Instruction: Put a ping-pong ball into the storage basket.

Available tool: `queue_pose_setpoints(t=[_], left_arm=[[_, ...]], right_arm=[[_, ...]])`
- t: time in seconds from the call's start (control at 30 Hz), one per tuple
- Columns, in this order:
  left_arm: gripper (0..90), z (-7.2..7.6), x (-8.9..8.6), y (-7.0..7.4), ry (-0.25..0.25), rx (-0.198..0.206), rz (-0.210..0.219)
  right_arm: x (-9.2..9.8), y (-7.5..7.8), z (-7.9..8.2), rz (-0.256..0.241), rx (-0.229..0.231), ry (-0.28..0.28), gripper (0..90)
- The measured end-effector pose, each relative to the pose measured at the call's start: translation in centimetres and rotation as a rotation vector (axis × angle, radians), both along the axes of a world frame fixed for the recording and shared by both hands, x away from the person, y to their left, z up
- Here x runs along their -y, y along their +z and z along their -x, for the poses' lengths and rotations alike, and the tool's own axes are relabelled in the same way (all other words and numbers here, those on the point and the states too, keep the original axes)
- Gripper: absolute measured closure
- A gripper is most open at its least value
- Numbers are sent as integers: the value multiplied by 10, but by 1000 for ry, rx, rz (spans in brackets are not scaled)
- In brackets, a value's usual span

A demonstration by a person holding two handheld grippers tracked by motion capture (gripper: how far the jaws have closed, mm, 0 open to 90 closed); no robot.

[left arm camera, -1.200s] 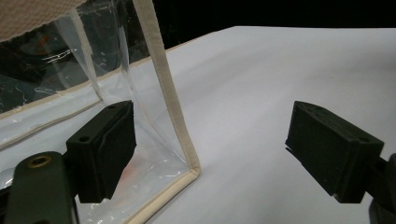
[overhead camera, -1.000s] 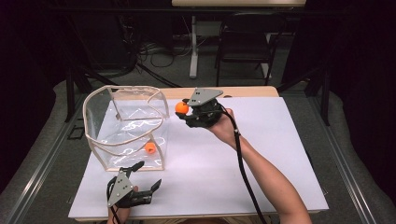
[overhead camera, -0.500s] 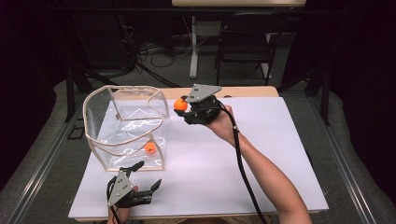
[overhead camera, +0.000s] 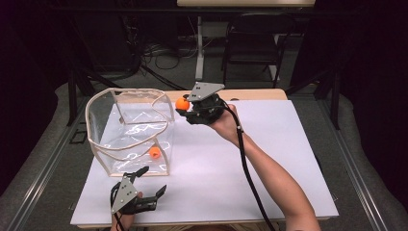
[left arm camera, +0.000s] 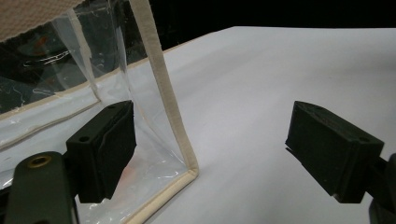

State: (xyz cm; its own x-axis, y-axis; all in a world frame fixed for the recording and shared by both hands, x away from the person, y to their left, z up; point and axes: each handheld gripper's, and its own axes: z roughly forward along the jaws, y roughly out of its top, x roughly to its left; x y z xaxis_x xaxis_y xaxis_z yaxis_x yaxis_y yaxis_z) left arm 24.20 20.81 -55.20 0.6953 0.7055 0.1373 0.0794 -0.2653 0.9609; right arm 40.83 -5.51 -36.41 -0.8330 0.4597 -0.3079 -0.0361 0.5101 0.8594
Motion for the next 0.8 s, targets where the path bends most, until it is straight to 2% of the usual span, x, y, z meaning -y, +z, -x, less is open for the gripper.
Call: queue_pose_setpoints(t=[0.27, 0.8], left_arm=[[158, 0, 0, 0, 4, 4, -2], [158, 0, -1, 0, 3, 3, 1]], right_arm=[[-5, 6, 0, 6, 3, 9, 507], [-27, 12, 0, 19, -2, 49, 507]])
